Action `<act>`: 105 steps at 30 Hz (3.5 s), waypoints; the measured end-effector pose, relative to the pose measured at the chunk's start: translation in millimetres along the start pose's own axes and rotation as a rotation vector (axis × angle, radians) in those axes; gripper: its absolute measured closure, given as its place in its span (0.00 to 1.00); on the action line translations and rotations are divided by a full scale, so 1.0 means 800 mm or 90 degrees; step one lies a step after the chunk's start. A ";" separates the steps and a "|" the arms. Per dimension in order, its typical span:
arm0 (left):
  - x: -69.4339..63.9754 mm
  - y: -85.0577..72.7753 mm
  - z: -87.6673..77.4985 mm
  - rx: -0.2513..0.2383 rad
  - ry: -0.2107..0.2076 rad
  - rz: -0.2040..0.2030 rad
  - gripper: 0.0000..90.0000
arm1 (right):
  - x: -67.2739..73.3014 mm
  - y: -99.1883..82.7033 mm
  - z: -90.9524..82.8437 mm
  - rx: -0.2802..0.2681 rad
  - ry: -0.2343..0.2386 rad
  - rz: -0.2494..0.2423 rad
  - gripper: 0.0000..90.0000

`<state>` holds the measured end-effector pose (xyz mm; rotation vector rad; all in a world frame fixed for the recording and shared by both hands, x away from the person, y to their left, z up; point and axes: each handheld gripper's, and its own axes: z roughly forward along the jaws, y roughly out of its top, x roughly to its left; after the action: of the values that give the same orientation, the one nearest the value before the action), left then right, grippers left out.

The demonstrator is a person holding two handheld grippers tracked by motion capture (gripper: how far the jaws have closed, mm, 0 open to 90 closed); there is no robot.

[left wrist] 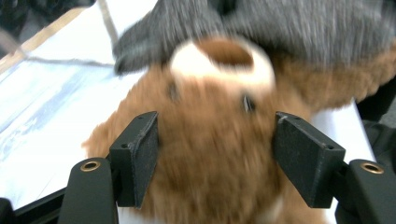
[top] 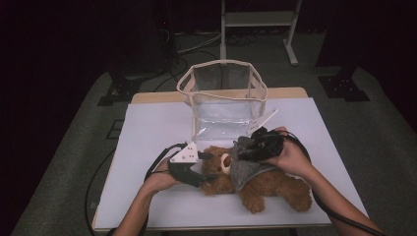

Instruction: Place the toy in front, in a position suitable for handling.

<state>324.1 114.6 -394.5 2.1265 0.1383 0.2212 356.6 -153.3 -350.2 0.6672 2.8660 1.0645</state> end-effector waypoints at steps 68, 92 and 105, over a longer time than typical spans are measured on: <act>-0.007 0.032 0.005 0.046 -0.098 0.025 0.37 | 0.011 -0.088 -0.062 -0.137 -0.003 0.067 0.80; 0.003 0.034 0.009 0.065 -0.081 -0.005 0.38 | 0.013 -0.105 -0.078 -0.163 -0.035 0.080 0.80; 0.003 0.009 0.001 0.054 -0.104 -0.085 0.11 | 0.040 -0.136 -0.058 -0.143 -0.019 0.078 0.81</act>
<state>326.4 110.9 -388.6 2.1993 0.1955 -0.0368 278.6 -243.4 -378.2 0.8414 2.6543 1.3533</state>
